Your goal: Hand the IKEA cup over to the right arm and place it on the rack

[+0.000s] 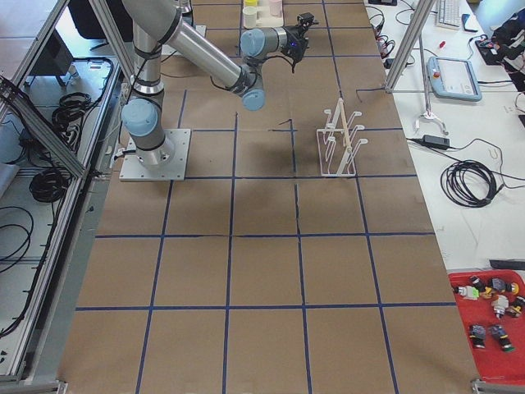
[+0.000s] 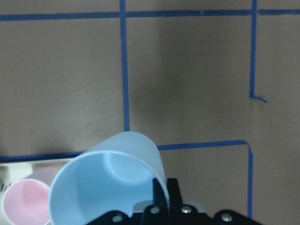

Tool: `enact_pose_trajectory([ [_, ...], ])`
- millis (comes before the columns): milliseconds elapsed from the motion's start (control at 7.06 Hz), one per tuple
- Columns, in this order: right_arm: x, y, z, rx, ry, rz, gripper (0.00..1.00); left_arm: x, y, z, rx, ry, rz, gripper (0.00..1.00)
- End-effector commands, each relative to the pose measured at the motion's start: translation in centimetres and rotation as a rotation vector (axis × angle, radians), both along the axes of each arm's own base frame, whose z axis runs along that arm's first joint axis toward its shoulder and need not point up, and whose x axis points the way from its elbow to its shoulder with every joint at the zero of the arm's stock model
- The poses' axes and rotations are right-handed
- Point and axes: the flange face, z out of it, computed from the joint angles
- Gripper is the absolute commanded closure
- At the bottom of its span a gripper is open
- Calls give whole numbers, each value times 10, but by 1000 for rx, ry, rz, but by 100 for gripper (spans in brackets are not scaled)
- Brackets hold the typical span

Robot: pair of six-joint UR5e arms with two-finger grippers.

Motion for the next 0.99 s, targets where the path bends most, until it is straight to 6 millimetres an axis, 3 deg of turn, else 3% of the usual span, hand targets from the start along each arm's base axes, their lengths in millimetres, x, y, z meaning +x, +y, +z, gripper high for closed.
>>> enact_pose_trajectory([
  [0,-8,24,10,28,-29,-99,0,-44,-17,17,-187,168,-91,100],
  [283,-17,35,20,14,-15,-181,0,-92,-19,32,-429,272,-238,100],
  [425,-17,35,20,18,-16,-181,0,-113,-15,29,-571,327,-320,100],
  [850,-24,30,17,15,8,-262,0,-164,17,-12,-826,389,-482,100],
])
